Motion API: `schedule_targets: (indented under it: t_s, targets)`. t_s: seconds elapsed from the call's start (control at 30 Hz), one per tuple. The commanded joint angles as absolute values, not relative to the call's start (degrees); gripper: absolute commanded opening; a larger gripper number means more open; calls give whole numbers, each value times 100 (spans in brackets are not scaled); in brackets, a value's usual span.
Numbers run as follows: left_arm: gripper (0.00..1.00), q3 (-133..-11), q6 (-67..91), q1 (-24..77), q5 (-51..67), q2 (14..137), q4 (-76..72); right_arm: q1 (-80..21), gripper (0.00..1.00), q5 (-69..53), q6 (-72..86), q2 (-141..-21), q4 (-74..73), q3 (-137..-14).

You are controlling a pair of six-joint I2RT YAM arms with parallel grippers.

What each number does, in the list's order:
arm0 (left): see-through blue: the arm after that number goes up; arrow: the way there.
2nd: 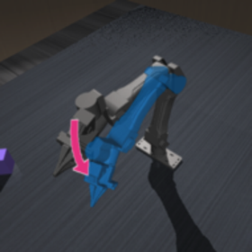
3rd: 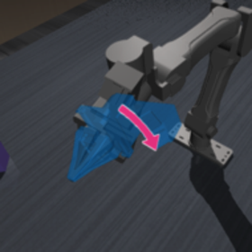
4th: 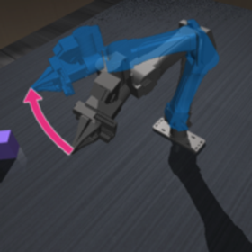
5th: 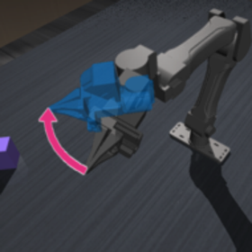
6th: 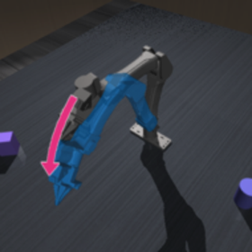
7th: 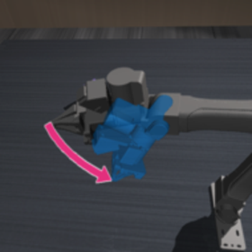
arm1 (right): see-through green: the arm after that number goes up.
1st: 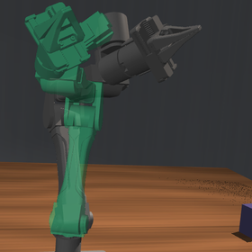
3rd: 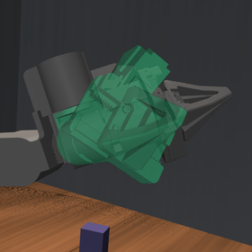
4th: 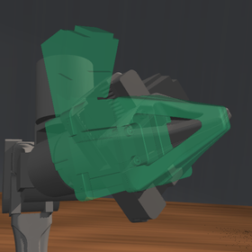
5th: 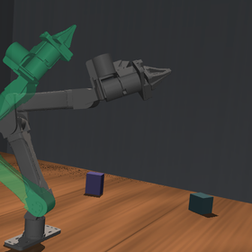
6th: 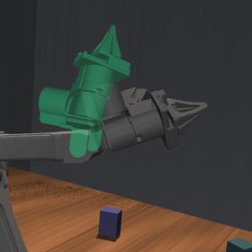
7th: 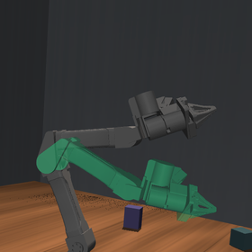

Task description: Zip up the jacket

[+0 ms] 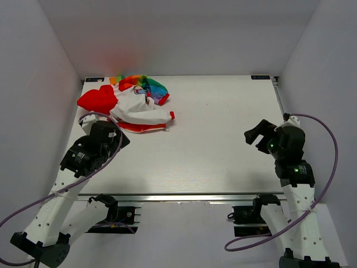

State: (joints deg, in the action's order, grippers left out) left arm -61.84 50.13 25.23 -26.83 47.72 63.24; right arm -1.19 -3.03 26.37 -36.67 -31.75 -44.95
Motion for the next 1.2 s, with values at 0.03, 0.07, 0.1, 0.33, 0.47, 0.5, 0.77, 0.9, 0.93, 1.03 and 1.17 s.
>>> schedule_targets:
  t_s: [0.03, 0.07, 0.1, 0.33, 0.47, 0.5, 0.77, 0.9, 0.93, 1.03, 1.17]
  targets:
    - [98, -6135, 5089, 2514, -2699, 4904, 6161, -106, 89, 154, 2785, -3752, -3049, -4377]
    - [98, -6135, 5080, 2514, -2690, 5017, 6109, -105, 89, 245, 2795, -3823, -3085, -4394]
    - [98, -6135, 5063, 2522, -2681, 5106, 5952, -105, 89, 324, 2786, -3910, -3137, -4429]
    - [98, -6169, 4825, 2514, -2531, 6379, 4379, -105, 89, -482, 2425, -4597, -2946, -4676]
    - [98, -6799, 4720, 2294, -2488, 7740, 3929, -105, 89, -676, 2505, -4404, -2437, -4615]
    - [98, -6968, 4685, 2233, -2540, 8335, 3885, -105, 89, -746, 2479, -4369, -2382, -4606]
    - [98, -8454, 4062, 1354, -2022, 10739, 2937, -105, 90, -1248, 2285, -4429, -2233, -4386]
    - [96, -9166, 3368, 1266, -1425, 11337, 2419, -105, 89, -1354, 2180, -4579, -2241, -4333]
    - [84, -9263, 3262, 1231, -1293, 11416, 2321, -105, 89, -1345, 2162, -4597, -2250, -4342]
    - [0, -9936, 3094, 1204, -1046, 11724, 2503, -105, 89, -1310, 2153, -4597, -2267, -4377]
    - [0, -9837, 2383, 1318, -352, 11094, 2131, -105, 89, -1309, 2188, -4491, -2224, -4377]
